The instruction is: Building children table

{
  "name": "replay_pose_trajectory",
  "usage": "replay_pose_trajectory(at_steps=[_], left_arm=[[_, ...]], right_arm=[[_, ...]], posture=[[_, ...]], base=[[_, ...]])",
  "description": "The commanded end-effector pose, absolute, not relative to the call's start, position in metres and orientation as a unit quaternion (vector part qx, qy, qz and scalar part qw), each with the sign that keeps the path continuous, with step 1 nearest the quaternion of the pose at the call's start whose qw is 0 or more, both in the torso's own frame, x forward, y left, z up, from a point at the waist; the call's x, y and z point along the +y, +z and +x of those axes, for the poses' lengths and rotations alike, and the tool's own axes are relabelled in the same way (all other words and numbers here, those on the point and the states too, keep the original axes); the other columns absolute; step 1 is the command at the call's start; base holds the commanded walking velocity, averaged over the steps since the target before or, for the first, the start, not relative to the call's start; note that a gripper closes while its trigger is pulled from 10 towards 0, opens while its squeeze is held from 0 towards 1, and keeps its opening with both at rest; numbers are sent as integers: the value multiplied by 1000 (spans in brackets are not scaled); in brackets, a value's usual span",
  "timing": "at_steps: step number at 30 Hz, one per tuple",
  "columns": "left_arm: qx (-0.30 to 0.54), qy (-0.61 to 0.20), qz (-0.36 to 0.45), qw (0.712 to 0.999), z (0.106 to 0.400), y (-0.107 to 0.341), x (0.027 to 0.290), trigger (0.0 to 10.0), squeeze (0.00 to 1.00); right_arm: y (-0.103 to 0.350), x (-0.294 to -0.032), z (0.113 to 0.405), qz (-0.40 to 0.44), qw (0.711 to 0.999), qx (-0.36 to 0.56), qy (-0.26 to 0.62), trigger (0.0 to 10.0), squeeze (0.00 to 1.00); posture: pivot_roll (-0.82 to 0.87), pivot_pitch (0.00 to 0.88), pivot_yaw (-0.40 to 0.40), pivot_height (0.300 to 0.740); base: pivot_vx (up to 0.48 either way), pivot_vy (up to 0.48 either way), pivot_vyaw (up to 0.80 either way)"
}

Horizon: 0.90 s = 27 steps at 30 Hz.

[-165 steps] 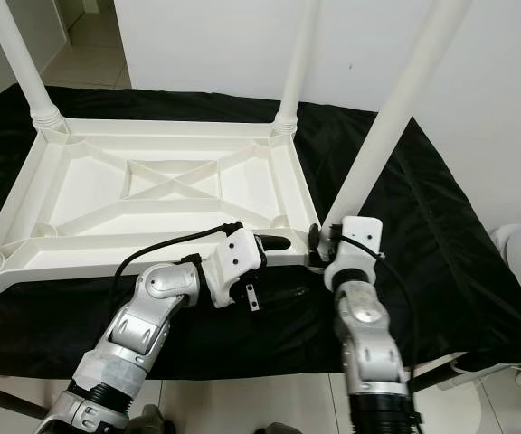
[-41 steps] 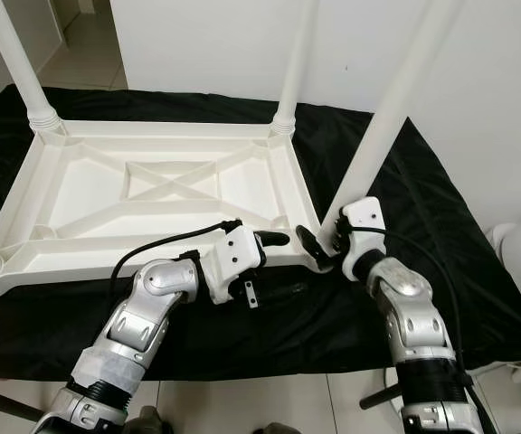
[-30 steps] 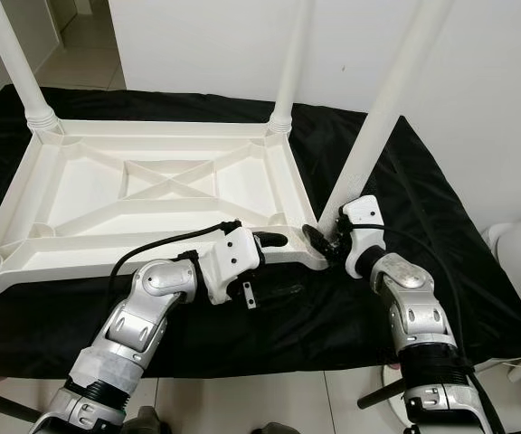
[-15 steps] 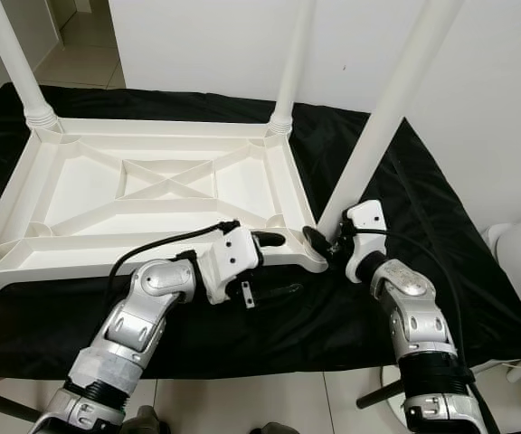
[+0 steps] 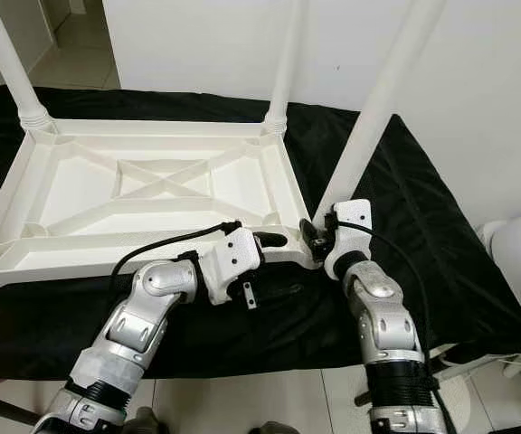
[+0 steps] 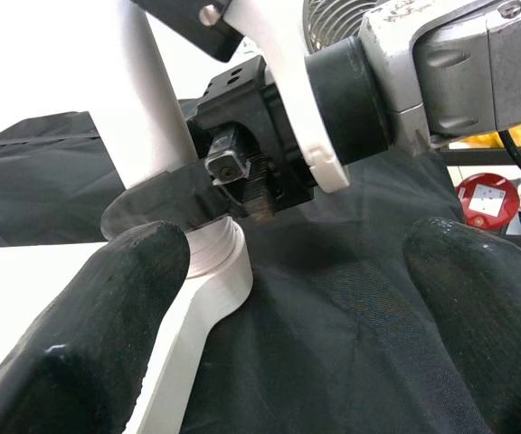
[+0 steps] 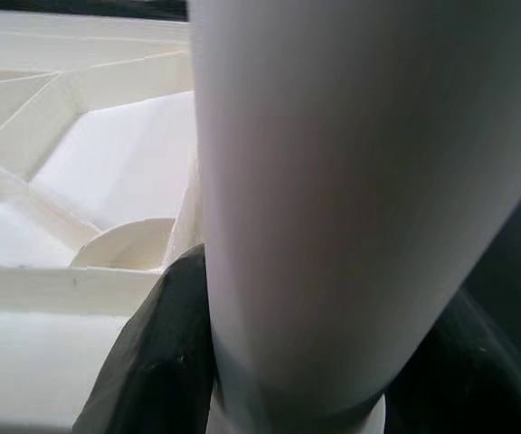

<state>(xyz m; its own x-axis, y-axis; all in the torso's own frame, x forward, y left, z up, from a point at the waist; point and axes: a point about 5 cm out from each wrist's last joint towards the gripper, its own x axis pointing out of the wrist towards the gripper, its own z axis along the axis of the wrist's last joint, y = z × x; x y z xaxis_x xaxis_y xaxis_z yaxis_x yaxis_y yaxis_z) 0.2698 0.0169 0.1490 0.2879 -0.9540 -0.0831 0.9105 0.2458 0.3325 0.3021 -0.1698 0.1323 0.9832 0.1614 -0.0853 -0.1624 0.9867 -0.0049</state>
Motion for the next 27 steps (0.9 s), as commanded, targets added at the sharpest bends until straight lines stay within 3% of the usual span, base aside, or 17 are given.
replay_pose_trajectory(at_steps=[1,3,9,17,18,19,20,27], left_arm=[[-81,-530,150,830,275,150,16,10000,0],[-81,-530,150,830,274,150,16,10000,0],[-81,-531,150,830,273,149,16,10000,0],[-81,-534,151,828,273,149,16,10000,0],[-81,-535,152,827,273,149,16,10000,0],[-81,-535,152,827,273,149,16,10000,0],[-81,-536,152,826,273,149,16,10000,0],[-82,-537,152,826,272,148,15,10000,0]], right_arm=[[128,-166,299,3,998,49,26,10000,0],[124,-160,293,20,997,58,-42,10000,0],[121,-147,289,41,991,64,-111,10000,0],[125,-139,291,51,990,61,-113,10000,0],[125,-140,291,51,991,60,-111,10000,133],[125,-140,291,51,991,60,-111,10000,133],[126,-141,290,52,991,58,-111,10000,1000],[129,-149,282,41,995,32,-87,10000,1000]], posture=[[28,0,-93,740],[31,0,-95,740],[35,0,-94,740],[31,0,-89,740],[31,0,-88,740],[31,0,-88,740],[30,0,-88,740],[32,0,-92,740]], base=[[0,0,0],[0,0,0],[0,0,0],[0,0,0],[0,0,0],[0,0,0],[0,0,0],[0,0,0]])
